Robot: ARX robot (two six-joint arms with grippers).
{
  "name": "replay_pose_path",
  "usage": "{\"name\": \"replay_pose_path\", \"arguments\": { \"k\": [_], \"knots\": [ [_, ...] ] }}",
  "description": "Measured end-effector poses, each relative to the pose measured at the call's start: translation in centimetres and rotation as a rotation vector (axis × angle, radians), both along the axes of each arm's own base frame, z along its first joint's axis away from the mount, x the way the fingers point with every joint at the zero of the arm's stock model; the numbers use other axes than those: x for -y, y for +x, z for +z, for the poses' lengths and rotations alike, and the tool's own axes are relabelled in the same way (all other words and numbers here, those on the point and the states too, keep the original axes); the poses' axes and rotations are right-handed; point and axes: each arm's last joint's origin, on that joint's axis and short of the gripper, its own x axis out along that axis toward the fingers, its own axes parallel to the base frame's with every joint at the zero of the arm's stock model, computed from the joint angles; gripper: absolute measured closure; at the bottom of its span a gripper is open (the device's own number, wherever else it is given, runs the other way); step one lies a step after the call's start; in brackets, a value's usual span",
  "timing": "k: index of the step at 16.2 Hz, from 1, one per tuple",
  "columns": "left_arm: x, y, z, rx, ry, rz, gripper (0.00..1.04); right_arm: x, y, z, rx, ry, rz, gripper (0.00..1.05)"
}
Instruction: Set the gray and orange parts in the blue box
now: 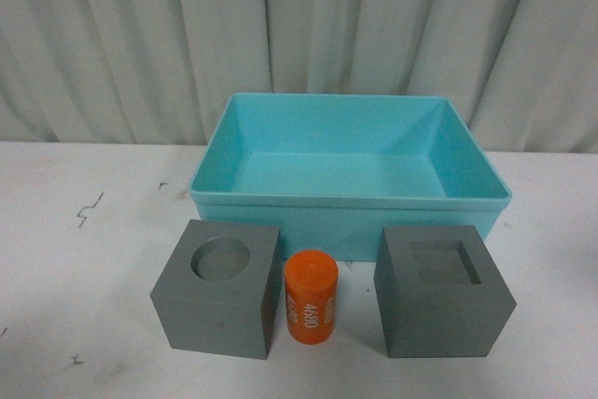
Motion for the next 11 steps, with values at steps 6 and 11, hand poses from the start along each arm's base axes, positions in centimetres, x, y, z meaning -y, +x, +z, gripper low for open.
{"name": "replay_pose_path", "arguments": {
  "k": [6,11],
  "knots": [
    [0.0,0.0,0.0,0.0,0.0,0.0,0.07,-1.7,9.9,0.4,-0.44,0.21,0.216,0.06],
    [0.0,0.0,0.0,0.0,0.0,0.0,0.07,-2.7,12.1,-3.9,-0.681,0.292,0.276,0.06]
  ]
}}
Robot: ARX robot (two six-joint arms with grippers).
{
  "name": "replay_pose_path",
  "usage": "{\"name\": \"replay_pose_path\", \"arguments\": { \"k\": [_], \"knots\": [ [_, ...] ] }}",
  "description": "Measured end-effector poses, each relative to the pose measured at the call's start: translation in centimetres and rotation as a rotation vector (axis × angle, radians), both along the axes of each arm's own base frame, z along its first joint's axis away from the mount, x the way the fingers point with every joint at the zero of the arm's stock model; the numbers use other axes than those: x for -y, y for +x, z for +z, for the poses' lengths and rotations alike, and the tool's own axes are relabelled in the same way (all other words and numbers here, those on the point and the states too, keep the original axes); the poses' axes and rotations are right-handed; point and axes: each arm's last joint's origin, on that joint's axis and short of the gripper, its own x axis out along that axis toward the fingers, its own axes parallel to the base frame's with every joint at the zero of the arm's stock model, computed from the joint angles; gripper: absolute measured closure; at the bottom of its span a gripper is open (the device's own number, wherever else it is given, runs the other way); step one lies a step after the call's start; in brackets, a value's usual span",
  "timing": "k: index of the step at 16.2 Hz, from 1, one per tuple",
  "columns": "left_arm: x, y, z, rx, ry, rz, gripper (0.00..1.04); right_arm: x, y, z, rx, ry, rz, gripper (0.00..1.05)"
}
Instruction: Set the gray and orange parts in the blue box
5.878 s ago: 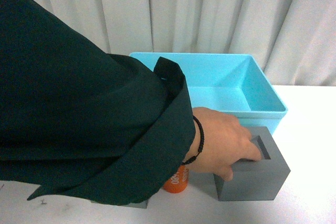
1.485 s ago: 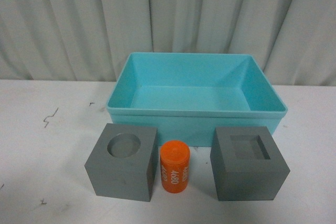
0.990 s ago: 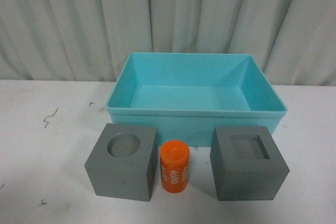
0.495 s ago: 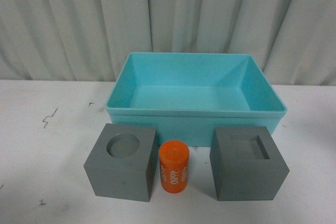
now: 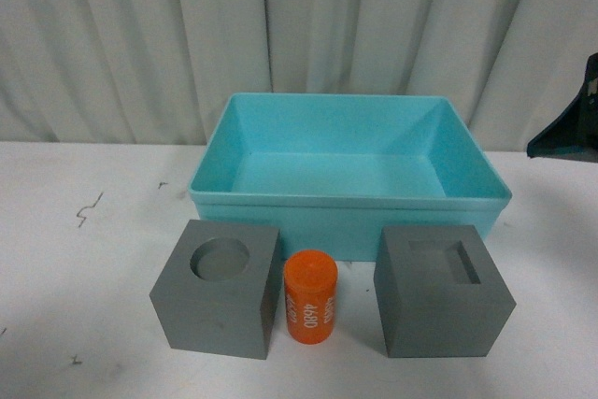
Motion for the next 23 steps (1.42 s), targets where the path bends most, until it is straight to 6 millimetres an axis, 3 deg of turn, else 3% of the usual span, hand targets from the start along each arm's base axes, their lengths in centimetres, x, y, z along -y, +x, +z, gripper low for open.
{"name": "replay_pose_path", "arguments": {
  "k": [8,21,23],
  "knots": [
    [0.0,0.0,0.0,0.0,0.0,0.0,0.07,-4.1,1.1,-4.4,-0.146,0.018,0.105,0.06],
    [0.0,0.0,0.0,0.0,0.0,0.0,0.07,-4.2,1.6,-9.1,-0.222,0.007,0.104,0.06],
    [0.0,0.0,0.0,0.0,0.0,0.0,0.07,-4.3,1.6,-9.3,-0.22,0.012,0.11,0.21]
  ]
}}
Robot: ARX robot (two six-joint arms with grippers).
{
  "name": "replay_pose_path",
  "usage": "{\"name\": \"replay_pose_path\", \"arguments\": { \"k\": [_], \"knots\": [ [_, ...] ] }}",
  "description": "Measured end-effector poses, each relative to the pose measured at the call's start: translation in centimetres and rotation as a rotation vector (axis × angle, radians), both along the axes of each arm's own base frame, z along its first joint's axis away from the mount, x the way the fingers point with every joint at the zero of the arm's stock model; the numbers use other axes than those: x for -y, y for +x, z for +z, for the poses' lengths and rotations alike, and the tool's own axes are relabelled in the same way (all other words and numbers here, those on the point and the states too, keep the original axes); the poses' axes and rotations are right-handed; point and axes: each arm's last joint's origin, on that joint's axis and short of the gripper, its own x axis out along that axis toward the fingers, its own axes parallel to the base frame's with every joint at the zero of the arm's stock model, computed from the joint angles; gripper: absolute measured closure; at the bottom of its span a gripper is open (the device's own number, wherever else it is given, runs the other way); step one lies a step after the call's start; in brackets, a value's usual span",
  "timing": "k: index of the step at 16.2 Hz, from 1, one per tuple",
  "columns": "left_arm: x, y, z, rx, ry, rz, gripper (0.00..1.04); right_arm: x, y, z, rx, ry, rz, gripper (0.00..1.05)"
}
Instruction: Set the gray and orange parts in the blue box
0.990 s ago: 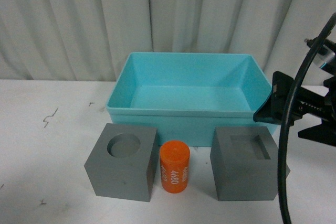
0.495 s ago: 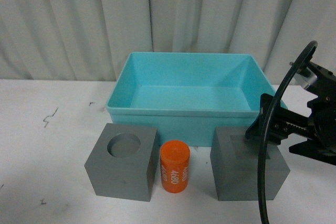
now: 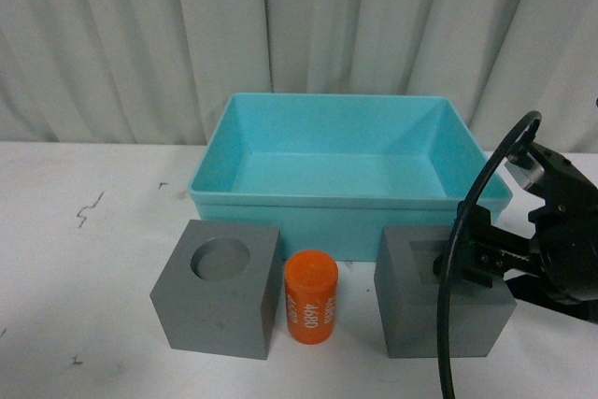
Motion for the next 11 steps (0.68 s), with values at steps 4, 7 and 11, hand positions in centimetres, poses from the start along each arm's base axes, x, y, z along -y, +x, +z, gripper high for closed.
{"name": "replay_pose_path", "arguments": {
  "k": [4,7,11],
  "knots": [
    [0.0,0.0,0.0,0.0,0.0,0.0,0.07,-0.2,0.3,0.0,0.02,0.014,0.007,0.53],
    [0.0,0.0,0.0,0.0,0.0,0.0,0.07,-0.2,0.5,0.4,0.041,-0.005,-0.004,0.78],
    [0.0,0.0,0.0,0.0,0.0,0.0,0.07,-1.4,-1.4,2.2,0.036,-0.019,0.032,0.85]
  ]
}}
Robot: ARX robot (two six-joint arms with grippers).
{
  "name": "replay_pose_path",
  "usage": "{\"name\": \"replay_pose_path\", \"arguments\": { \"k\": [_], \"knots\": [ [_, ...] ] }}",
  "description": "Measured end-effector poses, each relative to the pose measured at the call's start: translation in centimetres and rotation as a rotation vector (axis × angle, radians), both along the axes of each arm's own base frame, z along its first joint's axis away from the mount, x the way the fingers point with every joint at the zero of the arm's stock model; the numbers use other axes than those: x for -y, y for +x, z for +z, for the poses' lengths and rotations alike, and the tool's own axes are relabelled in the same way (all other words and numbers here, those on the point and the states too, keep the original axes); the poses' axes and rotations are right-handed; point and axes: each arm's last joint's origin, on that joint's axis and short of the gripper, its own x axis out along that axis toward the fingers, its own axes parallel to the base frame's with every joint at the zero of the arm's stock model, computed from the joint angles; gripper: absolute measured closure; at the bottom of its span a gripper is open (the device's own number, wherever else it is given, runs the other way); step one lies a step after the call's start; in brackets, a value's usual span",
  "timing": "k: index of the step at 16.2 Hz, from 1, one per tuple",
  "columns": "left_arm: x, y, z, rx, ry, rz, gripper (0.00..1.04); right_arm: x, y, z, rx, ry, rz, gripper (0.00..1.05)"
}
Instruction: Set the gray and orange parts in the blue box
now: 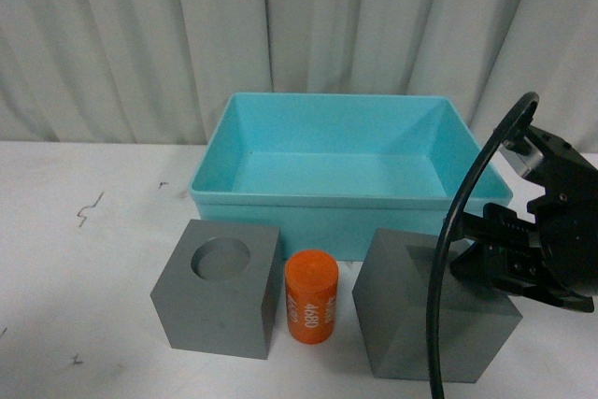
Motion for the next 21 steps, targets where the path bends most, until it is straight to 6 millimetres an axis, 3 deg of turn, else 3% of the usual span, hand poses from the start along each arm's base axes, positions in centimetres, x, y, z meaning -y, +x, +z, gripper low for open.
{"name": "replay_pose_path", "arguments": {
  "k": [6,11,15,21],
  "knots": [
    [0.0,0.0,0.0,0.0,0.0,0.0,0.07,0.3,-1.0,6.4,0.14,0.016,0.014,0.86],
    [0.0,0.0,0.0,0.0,0.0,0.0,0.07,3.4,3.5,11.8,0.266,-0.038,-0.054,0.86],
    [0.0,0.0,0.0,0.0,0.0,0.0,0.07,5.2,7.6,11.8,0.252,-0.073,-0.108,0.86],
    [0.0,0.0,0.0,0.0,0.0,0.0,0.07,4.6,12.0,10.6,0.246,-0.088,-0.079,0.86]
  ]
}}
